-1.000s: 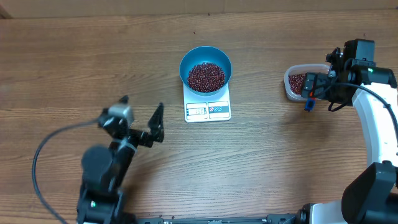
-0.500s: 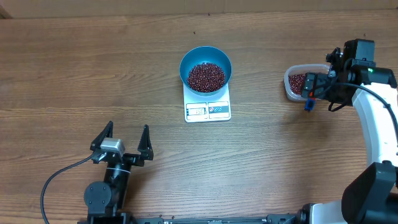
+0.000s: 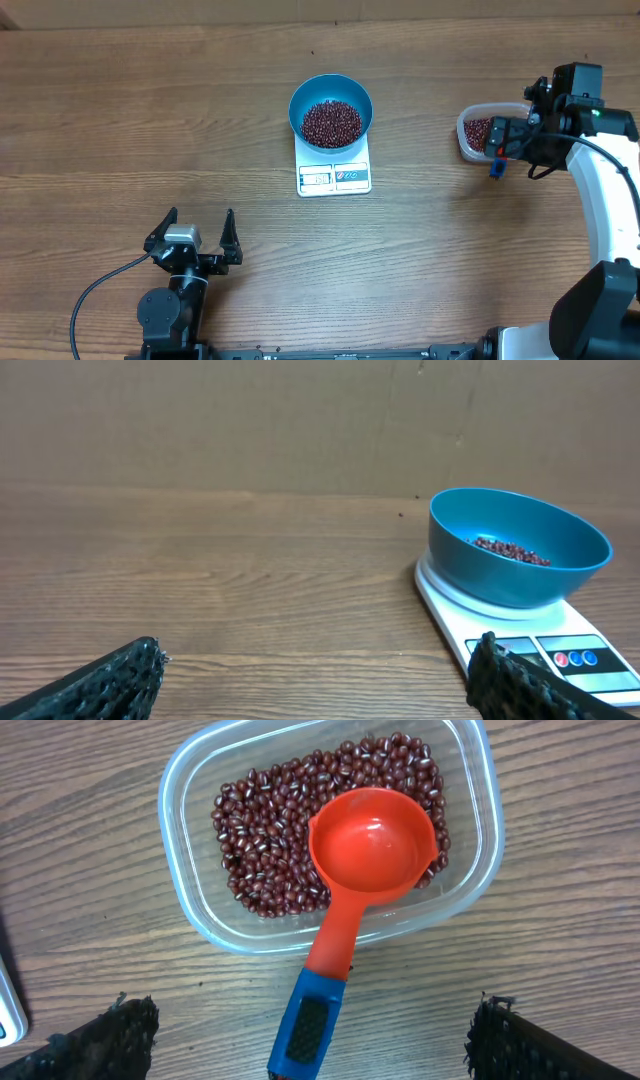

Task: Scoop item into bowl and weigh 150g on scale

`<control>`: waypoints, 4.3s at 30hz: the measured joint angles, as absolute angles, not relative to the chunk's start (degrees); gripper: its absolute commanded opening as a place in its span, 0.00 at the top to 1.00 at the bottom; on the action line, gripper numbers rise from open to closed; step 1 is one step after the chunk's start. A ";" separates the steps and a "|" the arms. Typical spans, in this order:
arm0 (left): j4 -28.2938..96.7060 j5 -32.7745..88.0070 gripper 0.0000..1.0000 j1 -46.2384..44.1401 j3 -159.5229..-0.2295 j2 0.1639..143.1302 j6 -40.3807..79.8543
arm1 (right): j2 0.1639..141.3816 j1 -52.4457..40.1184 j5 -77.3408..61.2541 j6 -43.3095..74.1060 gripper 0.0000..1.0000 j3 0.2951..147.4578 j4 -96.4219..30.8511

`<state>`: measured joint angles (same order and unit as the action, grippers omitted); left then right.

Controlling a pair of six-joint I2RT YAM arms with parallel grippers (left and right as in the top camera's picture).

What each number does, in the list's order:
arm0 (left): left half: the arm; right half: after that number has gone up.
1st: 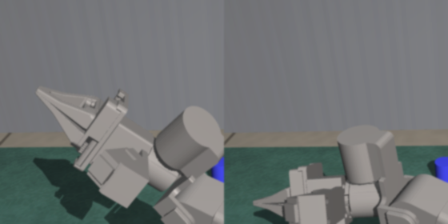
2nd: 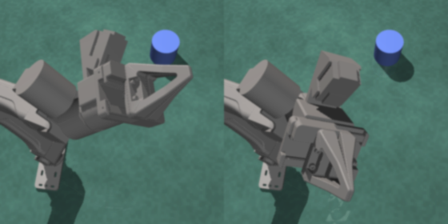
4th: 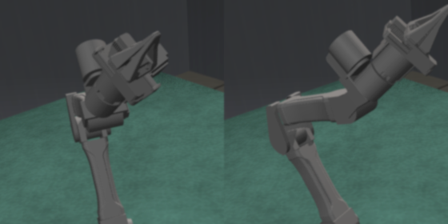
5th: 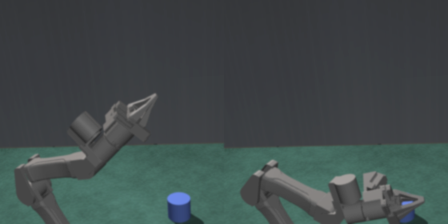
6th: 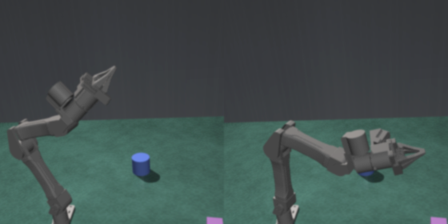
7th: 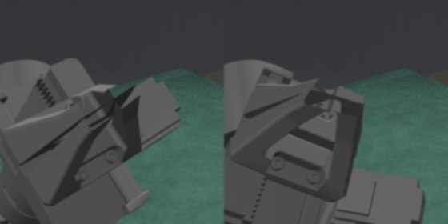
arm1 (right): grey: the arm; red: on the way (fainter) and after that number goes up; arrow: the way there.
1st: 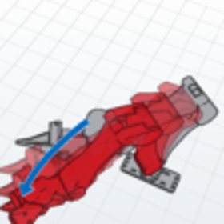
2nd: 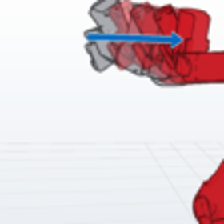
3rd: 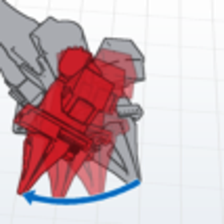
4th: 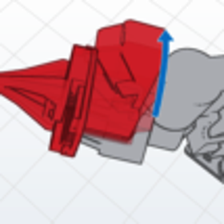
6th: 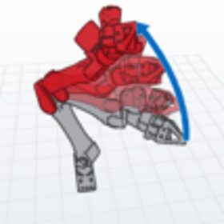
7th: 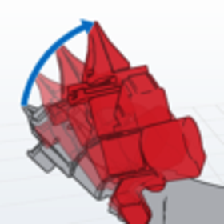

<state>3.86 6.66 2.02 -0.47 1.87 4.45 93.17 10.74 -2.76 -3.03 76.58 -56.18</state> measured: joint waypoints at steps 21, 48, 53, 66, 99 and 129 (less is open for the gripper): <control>3.86 6.61 0.00 2.02 -0.47 1.87 4.03 | 93.17 10.72 -2.76 -3.03 0.00 76.58 -56.14; 3.86 6.61 0.00 2.02 -0.47 1.87 4.03 | 93.17 10.72 -2.79 -3.03 0.00 76.58 -56.14; 3.86 6.61 0.00 2.02 -0.47 1.87 4.03 | 93.17 10.72 -2.76 -3.03 0.00 76.58 -56.18; 3.86 6.61 0.01 2.02 -0.47 1.87 4.03 | 93.17 10.72 -2.98 -3.03 0.00 76.58 -55.46; 3.86 6.61 0.00 2.02 -0.47 1.87 4.03 | 67.57 8.10 -16.88 -3.01 0.00 56.16 -19.86; 3.86 6.59 0.01 2.02 -0.47 1.87 4.03 | 31.97 8.10 -18.02 1.37 0.00 8.36 23.11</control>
<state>3.86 6.59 2.02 -0.47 1.87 4.03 31.97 8.10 -18.02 1.37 8.36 23.11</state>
